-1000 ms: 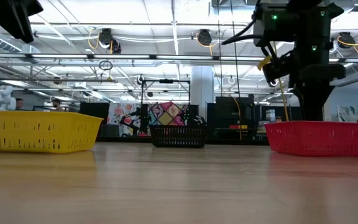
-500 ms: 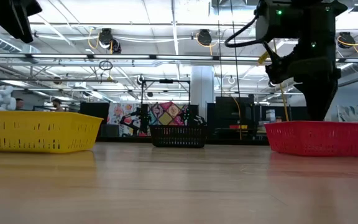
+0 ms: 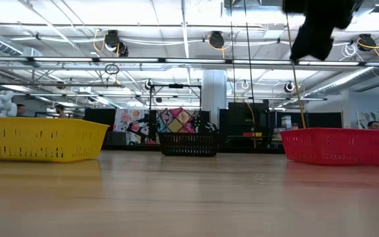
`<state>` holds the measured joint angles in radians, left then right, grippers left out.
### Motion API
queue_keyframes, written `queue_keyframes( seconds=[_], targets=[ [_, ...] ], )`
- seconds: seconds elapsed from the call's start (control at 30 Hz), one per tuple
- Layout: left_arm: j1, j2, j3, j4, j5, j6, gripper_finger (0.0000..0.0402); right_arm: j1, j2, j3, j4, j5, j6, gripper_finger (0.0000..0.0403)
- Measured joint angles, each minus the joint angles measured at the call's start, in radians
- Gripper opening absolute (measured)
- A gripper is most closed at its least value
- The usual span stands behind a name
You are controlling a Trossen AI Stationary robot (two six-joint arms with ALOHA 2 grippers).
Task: Sort crayons
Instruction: Return to Home Position
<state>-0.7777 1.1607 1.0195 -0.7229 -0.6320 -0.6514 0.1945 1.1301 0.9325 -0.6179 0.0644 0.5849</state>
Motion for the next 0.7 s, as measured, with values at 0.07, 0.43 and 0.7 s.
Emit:
queue_keyframes(
  seconds=[0.07,0.43,0.7],
  targets=[
    [-0.026,-0.034,0.000,0.072,0.001,0.064,0.0080,0.021,-0.068,0.000,-0.001,0.039,-0.006,0.0080],
    [-0.132,-0.338,-0.016,0.139,-0.043,0.156,0.0080,0.093,-0.233,0.000,-0.039,0.071,-0.052,0.0080],
    [-0.185,-0.599,-0.293,0.356,-0.041,0.166,0.0080,0.149,-0.311,0.000,-0.037,0.159,-0.098,0.0080]
  ],
)
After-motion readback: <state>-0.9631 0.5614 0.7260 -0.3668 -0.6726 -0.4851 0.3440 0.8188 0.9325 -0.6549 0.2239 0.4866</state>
